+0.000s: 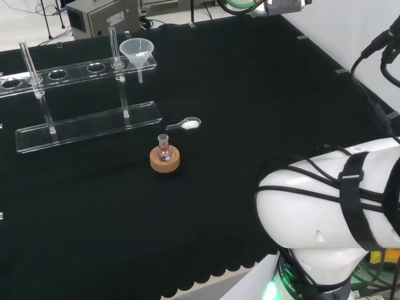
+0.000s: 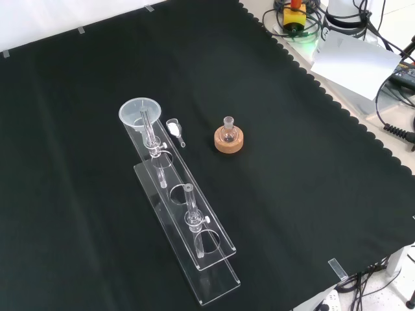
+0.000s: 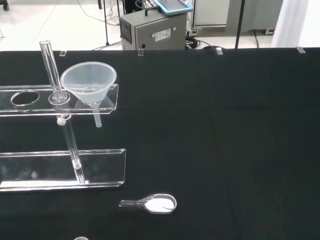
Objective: Pick up the funnel from the transparent funnel stand.
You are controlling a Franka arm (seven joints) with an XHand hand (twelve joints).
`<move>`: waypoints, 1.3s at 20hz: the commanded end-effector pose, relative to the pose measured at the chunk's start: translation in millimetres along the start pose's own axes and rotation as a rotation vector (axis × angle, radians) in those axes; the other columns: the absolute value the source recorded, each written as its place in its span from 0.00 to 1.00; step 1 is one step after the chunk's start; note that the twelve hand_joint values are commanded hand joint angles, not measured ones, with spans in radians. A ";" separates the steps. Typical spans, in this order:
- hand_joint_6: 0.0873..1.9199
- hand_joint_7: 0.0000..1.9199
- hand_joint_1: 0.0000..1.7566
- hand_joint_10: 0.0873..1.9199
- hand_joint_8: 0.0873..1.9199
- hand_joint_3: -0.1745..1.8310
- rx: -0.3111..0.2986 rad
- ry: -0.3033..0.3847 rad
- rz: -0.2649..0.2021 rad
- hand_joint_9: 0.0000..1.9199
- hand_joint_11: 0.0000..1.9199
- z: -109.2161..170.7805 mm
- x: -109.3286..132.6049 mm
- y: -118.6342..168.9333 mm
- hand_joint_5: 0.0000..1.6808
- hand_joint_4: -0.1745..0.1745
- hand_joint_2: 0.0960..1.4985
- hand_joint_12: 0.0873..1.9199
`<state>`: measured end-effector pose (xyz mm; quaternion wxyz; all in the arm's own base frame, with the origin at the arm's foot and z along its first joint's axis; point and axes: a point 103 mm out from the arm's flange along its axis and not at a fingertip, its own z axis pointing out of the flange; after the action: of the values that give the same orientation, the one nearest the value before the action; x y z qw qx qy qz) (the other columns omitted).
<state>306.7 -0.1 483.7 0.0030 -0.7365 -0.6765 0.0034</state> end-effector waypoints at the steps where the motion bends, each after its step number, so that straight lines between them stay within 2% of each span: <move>1: 0.00 0.02 0.05 0.30 0.25 0.32 -0.008 -0.008 0.000 0.12 0.10 0.2 -0.3 0.7 0.16 0.51 0.72 0.68; 3: 0.00 0.01 0.01 0.30 0.25 0.31 -0.010 -0.012 -0.001 0.12 0.10 0.2 2.2 1.3 0.17 0.53 0.76 0.68; 6: 0.00 0.01 0.00 0.29 0.24 0.31 -0.009 -0.011 0.004 0.12 0.10 0.6 0.9 4.2 0.17 0.54 0.78 0.68; 8: 0.00 0.01 0.00 0.29 0.24 0.31 -0.011 -0.023 0.009 0.12 0.10 1.2 13.1 2.7 0.17 0.54 0.78 0.68; 10: 0.00 0.01 0.00 0.29 0.24 0.30 0.005 -0.012 0.013 0.12 0.10 4.4 7.1 7.3 0.17 0.54 0.78 0.68; 15: 0.00 0.01 0.00 0.29 0.24 0.30 0.025 -0.016 0.032 0.12 0.10 18.1 -4.0 25.1 0.17 0.53 0.79 0.68; 21: 0.00 0.01 0.00 0.29 0.24 0.30 0.042 -0.034 0.056 0.12 0.10 33.9 1.4 52.8 0.17 0.53 0.79 0.68; 26: 0.00 0.01 0.00 0.29 0.24 0.29 0.067 -0.048 0.042 0.13 0.10 53.7 6.9 82.8 0.17 0.53 0.79 0.68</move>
<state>349.1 -1.5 452.4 0.0105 -0.7478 -0.6631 0.0306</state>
